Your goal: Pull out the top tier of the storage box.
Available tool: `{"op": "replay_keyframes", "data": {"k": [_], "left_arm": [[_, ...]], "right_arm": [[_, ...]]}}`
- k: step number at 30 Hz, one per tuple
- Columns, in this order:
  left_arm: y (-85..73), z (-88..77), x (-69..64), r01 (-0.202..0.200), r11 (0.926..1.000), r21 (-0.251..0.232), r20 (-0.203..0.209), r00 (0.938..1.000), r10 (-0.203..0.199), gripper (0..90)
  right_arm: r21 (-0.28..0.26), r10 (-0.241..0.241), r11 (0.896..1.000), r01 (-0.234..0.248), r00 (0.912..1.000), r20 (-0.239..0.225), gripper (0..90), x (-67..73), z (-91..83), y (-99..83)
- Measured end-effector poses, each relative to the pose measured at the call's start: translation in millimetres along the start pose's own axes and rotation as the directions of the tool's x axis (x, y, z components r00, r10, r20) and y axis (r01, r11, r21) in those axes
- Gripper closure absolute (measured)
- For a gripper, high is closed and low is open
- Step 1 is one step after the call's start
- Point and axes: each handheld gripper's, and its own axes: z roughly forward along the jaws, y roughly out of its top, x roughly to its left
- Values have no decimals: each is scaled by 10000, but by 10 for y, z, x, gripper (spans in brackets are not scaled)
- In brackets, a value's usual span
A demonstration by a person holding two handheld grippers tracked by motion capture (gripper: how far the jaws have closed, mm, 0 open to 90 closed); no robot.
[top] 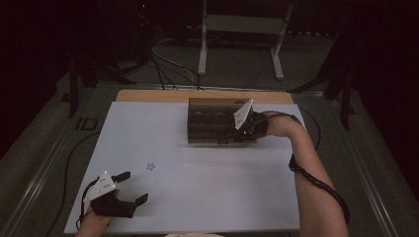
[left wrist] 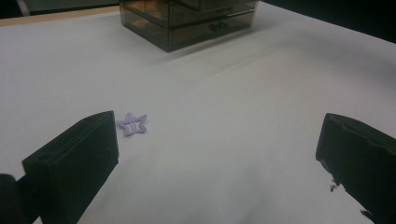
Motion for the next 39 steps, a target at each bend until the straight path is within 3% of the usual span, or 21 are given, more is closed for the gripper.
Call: {"op": "replay_keyframes", "data": {"k": [18, 39], "left_arm": [[1, 1, -1, -5, 10000, 7, -24, 10000, 5, 1], [1, 2, -1, -15, 10000, 22, -18, 10000, 15, 0]], "right_arm": [[-139, -357, 9993, 358, 9993, 92, 883, 203, 7, -31], [-230, -239, 9994, 246, 9993, 297, 860, 226, 25, -60]]}}
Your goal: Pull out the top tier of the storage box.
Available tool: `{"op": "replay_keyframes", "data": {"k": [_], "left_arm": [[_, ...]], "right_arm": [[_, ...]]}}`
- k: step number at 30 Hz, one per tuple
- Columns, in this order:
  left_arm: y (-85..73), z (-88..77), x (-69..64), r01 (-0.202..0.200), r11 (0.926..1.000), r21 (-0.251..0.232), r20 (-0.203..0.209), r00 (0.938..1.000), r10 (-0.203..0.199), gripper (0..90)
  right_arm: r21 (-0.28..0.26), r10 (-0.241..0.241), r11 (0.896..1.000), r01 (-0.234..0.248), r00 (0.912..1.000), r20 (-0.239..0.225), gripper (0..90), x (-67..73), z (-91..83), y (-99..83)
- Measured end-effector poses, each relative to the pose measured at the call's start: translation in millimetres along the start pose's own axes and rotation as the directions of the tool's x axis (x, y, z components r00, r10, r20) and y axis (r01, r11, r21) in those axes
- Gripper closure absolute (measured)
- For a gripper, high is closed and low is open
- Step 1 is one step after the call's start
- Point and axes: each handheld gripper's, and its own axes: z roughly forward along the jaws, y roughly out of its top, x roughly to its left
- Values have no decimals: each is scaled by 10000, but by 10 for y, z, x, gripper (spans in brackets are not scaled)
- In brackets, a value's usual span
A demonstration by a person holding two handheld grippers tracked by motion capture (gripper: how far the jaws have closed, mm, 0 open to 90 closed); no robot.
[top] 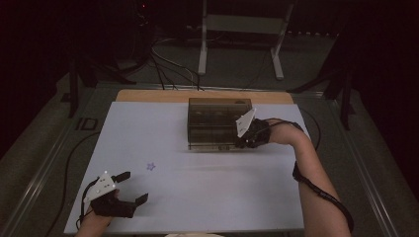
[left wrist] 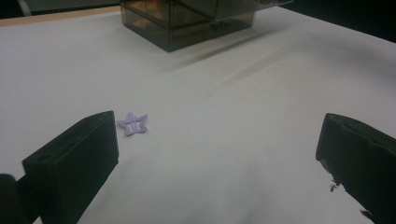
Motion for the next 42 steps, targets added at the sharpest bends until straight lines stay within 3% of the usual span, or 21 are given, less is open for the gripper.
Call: {"op": "replay_keyframes", "data": {"k": [6, 12, 13, 19, 23, 28, 31, 33, 37, 42], "left_arm": [[0, -2, -1, 16, 10000, -12, 2, 10000, -16, 0], [1, -1, -4, 17, 10000, -9, 9, 10000, -17, 1], [0, -1, -4, 14, 10000, -7, 5, 10000, -14, 0], [0, 1, -2, 2, 10000, 3, 11, 10000, -2, 1], [0, 0, -3, 25, 10000, -5, 6, 10000, -25, 0], [0, -1, -3, 10, 10000, 11, -4, 10000, -10, 1], [0, 0, -4, 14, 10000, 7, -5, 10000, -14, 1], [1, 0, -5, 11, 10000, 11, -4, 10000, -11, 0], [2, 0, -7, -7, 10000, 22, 4, 10000, 7, 0], [2, -1, -5, 18, 10000, -5, 15, 10000, -18, 0]], "right_arm": [[-290, 797, 9965, -780, 9948, 639, 695, -1, -91, 3], [-437, 1323, 9907, -1285, 9863, 982, 527, 47, -155, 28], [-616, 1744, 9839, -1680, 9774, 1192, 429, 78, -177, 41], [-907, 2654, 9624, -2559, 9573, 1149, 197, 193, -165, 50], [-1168, 3418, 9367, -3301, 9343, 1012, 99, 276, -139, 31], [-1572, 3989, 9107, -3820, 9121, 947, 20, 379, -121, -2], [-1777, 3914, 9101, -3743, 9174, 720, 3, 468, -109, -13], [-1727, 3883, 9131, -3693, 9169, 922, 4, 545, -86, -9], [-1833, 3807, 9143, -3611, 9207, 855, 4, 669, -47, -42], [-2081, 3921, 9077, -3644, 9133, 1107, 4, 807, -14, -126]]}}
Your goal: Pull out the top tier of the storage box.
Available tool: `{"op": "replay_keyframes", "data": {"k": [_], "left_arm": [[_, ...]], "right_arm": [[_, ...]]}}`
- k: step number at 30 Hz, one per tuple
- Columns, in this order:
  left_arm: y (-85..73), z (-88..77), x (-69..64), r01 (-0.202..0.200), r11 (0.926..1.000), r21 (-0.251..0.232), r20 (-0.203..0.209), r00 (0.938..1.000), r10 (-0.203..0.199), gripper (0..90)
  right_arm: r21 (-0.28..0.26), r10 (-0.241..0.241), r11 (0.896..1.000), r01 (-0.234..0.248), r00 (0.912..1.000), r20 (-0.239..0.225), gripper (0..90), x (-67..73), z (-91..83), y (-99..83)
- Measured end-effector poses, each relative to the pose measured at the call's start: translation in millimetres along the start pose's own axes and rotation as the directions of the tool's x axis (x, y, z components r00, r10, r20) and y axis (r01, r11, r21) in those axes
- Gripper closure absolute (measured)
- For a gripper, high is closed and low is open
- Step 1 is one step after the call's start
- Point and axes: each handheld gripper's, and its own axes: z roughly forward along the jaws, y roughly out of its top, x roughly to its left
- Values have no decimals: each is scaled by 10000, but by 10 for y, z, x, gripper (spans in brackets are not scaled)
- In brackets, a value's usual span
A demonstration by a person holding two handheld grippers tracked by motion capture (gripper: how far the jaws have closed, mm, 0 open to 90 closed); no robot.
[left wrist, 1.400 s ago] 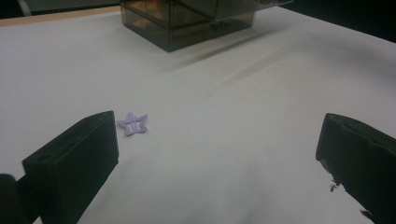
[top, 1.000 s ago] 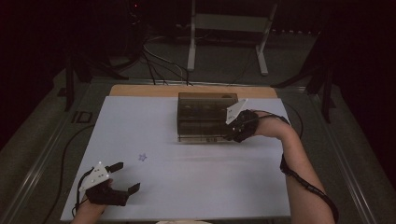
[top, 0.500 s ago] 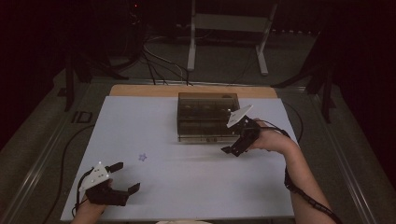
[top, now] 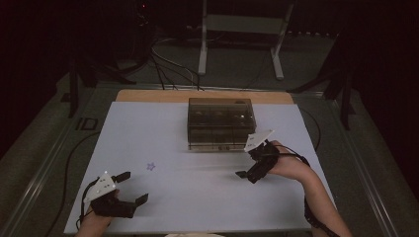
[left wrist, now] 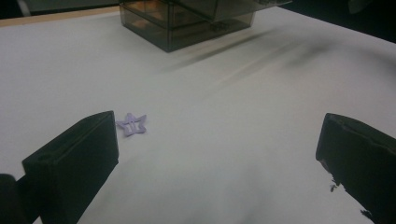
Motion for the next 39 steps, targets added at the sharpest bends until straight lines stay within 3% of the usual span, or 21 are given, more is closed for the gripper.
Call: {"op": "replay_keyframes", "data": {"k": [4, 19, 23, 29, 39], "left_arm": [[1, 3, -1, -6, 10000, 3, 10, 10000, 6, 0], [0, 2, 1, 16, 10000, -3, -2, 10000, -16, 0], [-1, 3, 4, 12, 10000, 7, -7, 10000, -12, 0], [-1, 0, 4, 6, 10000, -7, 2, 10000, -6, 1], [-2, 0, 7, 13, 10000, -34, 15, 10000, -13, 1]], "right_arm": [[-6, -26, 10000, 26, 9999, 145, 5, 95, 19, -111], [-292, 882, 9958, -869, 9951, 445, 5, 329, 120, -513], [-354, 1090, 9937, -1066, 9913, 744, 5, 388, 123, -602], [-818, 1501, 9862, -1438, 9857, 765, 5, 461, 113, -746], [-1458, 1891, 9750, -1680, 9711, 1458, 5, 606, 37, -897]]}}
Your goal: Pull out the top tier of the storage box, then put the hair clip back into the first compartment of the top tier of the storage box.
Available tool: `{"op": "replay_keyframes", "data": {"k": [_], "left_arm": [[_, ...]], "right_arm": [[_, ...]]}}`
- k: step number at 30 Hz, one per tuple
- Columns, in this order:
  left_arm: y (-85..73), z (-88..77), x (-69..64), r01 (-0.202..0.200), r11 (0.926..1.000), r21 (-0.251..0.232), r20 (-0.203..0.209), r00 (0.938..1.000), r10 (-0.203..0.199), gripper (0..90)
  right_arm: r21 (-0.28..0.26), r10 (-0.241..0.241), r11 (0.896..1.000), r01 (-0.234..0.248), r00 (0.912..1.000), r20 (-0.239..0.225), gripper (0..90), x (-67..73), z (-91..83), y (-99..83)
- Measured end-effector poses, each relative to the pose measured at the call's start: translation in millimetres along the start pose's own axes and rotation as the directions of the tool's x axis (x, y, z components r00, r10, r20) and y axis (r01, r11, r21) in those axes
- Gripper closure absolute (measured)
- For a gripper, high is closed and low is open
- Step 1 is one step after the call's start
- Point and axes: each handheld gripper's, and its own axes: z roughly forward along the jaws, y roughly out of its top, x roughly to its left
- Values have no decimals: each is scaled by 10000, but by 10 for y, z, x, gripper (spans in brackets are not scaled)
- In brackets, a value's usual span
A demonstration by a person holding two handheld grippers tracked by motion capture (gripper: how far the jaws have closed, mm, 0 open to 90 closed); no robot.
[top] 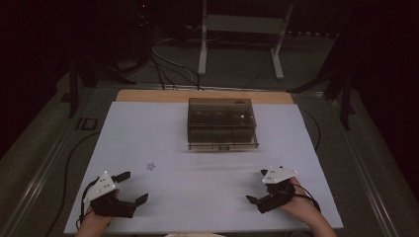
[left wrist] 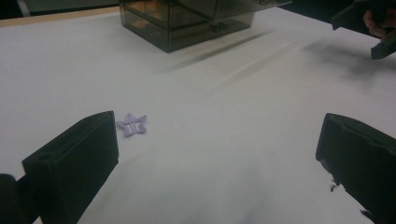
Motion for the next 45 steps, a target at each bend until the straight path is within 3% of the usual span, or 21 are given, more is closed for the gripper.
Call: {"op": "replay_keyframes", "data": {"k": [2, 6, 14, 18, 33, 45], "left_arm": [[-3, 2, 7, -4, 10000, 30, -9, 10000, 5, 0], [-3, 8, 17, 29, 10000, 14, 1, 10000, -29, 0], [-3, 35, 33, -2, 10000, 84, 108, 9999, 1, 0], [-4, 29, 39, 31, 10000, 67, 79, 10000, -32, 1], [18, 66, 0, -151, 9996, 248, 187, 9997, 146, 0], [76, 11, -64, -262, 9996, 113, 287, 9993, 259, 1]], "right_arm": [[-122, 235, 9996, -235, 9997, -6, 5, 16, -23, -19], [-319, 275, 9991, -271, 9996, 104, 5, 60, -33, -51], [-824, 479, 9957, -414, 9958, 784, 5, 38, -1, -106], [-978, 507, 9943, -417, 9946, 910, 6, 16, 21, -110], [-932, 248, 9955, -177, 9968, 759, 6, 74, 14, -156], [-929, 112, 9957, -49, 9976, 676, 6, 92, 19, -135]]}}
